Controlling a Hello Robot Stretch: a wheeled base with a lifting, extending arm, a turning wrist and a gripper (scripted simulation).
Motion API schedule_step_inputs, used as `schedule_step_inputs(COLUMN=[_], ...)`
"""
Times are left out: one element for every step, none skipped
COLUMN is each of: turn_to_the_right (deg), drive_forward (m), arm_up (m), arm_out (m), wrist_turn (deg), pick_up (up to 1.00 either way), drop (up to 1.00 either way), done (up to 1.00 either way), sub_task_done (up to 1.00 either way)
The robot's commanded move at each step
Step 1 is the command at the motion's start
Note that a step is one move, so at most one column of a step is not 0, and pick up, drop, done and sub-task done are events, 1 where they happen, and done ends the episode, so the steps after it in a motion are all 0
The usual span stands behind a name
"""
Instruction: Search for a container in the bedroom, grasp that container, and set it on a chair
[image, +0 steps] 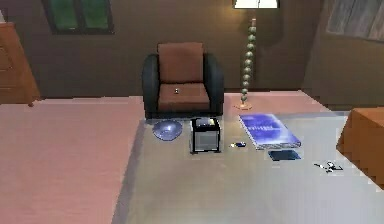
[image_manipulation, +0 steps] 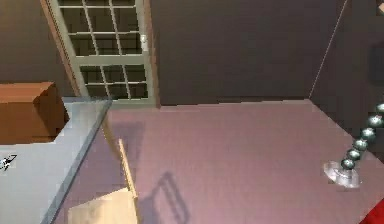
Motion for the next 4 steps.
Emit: schedule_step_inputs(turn_to_the_right=[-45.0, -45.0, 21.0, 0.0], drive_forward=[0.0, 0.0, 0.0, 0.4], arm_up=[0.0, 0.0, 0.0, 0.0], arm_out=[0.0, 0.0, 0.0, 0.0], wrist_turn=[0.0, 0.0, 0.0, 0.0], pick_up=[0.0, 0.0, 0.0, 0.0], drop=[0.0, 0.0, 0.0, 0.0], done=[0.0, 0.0, 0.0, 0.0], sub_task_done=[0.0, 0.0, 0.0, 0.0])
